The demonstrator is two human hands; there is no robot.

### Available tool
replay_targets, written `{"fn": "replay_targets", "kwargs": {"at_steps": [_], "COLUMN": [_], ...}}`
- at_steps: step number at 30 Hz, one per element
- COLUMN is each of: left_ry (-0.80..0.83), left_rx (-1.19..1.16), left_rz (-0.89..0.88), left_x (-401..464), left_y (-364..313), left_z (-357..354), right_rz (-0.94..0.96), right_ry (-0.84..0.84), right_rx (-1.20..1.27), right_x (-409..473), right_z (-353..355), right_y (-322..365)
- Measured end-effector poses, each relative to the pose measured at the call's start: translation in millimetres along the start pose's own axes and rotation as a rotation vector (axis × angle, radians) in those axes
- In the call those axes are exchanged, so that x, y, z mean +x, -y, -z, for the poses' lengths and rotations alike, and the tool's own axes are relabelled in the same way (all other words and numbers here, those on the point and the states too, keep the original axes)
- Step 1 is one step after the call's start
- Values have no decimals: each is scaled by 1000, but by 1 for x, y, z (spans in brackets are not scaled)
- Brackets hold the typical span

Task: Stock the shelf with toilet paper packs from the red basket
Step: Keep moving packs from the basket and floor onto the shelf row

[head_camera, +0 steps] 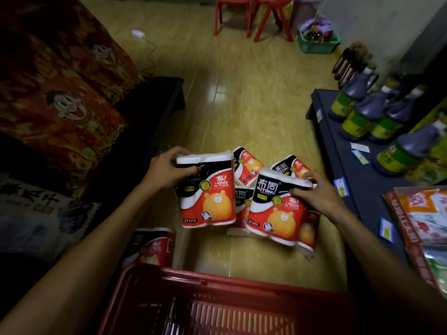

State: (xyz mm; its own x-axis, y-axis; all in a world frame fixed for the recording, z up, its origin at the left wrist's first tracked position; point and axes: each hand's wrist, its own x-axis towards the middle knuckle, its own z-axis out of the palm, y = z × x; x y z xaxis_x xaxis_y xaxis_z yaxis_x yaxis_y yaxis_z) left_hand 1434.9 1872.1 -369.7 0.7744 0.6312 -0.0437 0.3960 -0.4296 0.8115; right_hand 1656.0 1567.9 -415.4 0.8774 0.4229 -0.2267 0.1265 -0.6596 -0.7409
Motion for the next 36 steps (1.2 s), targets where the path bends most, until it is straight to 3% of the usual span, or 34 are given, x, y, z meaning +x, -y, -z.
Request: {"fn": "replay_targets", "kwargs": {"at_steps": [8,16,29,36], "left_ry": [-5,-6,-7,85], "left_rx": [11,1,49,64], "left_rz": [-9,-22,-112,-231], "left_x": [-1,-10,-35,-63], "left_y": [-5,-49,-317,-442], "left_z": [-3,25,205,289], "right_rz": [62,77,53,50], "right_ry": [-31,-51,-141,-270], "right_rx": [163,142,138,107], "right_x": [5,-11,-136,-245], "right_z": [15,65,265,359], "right_y": [17,57,288,401]}}
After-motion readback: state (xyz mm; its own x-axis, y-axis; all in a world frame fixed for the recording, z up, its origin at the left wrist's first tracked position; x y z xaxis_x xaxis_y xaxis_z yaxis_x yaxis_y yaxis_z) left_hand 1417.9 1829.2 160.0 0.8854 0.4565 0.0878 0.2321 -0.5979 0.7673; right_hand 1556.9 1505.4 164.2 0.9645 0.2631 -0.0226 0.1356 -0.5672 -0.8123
